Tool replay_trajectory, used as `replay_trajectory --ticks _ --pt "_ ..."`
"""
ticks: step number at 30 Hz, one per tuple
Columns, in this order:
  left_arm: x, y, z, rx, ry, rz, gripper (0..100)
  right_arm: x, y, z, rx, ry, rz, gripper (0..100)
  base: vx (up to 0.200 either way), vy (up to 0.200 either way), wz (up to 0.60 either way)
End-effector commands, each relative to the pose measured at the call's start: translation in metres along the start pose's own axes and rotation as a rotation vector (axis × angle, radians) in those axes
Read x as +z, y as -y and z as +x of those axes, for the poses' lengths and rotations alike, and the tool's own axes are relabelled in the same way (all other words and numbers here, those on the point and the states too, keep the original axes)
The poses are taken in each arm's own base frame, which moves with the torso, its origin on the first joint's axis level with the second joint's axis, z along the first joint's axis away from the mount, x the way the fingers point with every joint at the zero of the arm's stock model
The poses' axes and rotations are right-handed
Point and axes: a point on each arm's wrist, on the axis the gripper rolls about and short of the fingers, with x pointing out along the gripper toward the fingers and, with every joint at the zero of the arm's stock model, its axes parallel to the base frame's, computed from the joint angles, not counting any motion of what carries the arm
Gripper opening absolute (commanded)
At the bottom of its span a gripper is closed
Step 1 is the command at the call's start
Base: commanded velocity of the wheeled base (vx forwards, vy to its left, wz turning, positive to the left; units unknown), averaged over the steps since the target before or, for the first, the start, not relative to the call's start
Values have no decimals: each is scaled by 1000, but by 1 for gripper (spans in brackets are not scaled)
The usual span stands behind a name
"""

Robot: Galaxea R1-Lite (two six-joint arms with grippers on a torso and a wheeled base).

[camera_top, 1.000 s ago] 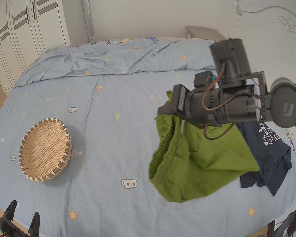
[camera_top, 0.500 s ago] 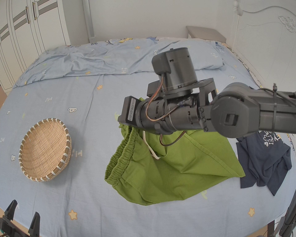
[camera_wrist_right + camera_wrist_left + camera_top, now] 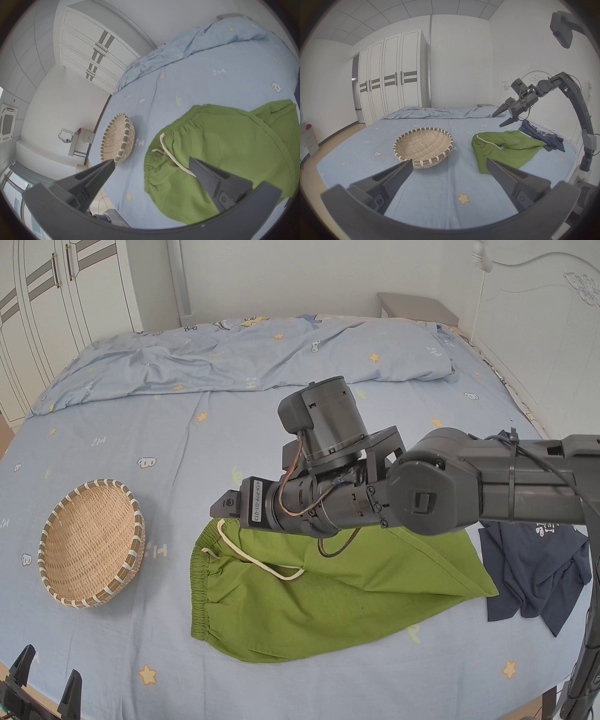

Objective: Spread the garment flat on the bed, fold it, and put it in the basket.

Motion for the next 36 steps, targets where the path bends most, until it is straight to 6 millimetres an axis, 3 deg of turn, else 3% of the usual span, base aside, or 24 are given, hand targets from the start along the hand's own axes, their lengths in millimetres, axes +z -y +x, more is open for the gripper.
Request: replay_trajectory --ticks 1,5,7,8,9,11,12,14,17,18,20,21,22,26,32,36 --pt "-5 0 0 -1 0 0 100 -8 3 6 -21 -43 -14 100 0 0 0" --pt "-4 0 0 2 3 3 100 -13 10 5 -46 -68 -2 100 0 0 0" --pt "5 0 -3 -1 37 43 100 -8 20 -13 -62 -57 17 100 0 0 0" --pt "5 0 -3 -1 37 43 100 -8 20 -13 -62 -57 17 100 0 0 0" --pt "42 0 -16 -17 148 37 100 -2 30 -41 -66 -33 35 100 0 0 0" --pt "77 0 -19 -65 145 4 100 -3 39 -61 -67 -29 50 100 0 0 0" --pt "83 0 -18 -81 130 -2 100 -2 40 -67 -64 -23 51 100 0 0 0" --pt "104 2 -4 -196 22 -28 100 -3 53 -97 -44 -5 75 100 0 0 0" --pt "113 5 32 -356 -161 -109 100 -8 73 -133 -25 26 108 100 0 0 0" --pt "114 6 38 -372 -192 -133 100 -8 77 -138 -25 33 114 100 0 0 0" --pt "116 9 69 -453 -311 -258 100 -13 97 -161 -33 70 149 100 0 0 0" --pt "116 9 69 -453 -311 -258 100 -13 97 -161 -33 70 149 100 0 0 0" --pt "112 12 97 -522 -400 -357 100 -16 117 -176 -42 105 181 100 0 0 0" --pt "96 18 142 -599 -571 -538 100 -22 146 -198 -48 167 230 100 0 0 0" --pt "60 24 196 -659 -735 -644 100 -35 169 -210 -81 204 271 100 0 0 0" --pt "47 26 216 -686 -757 -632 100 -37 177 -212 -95 227 274 100 0 0 0"
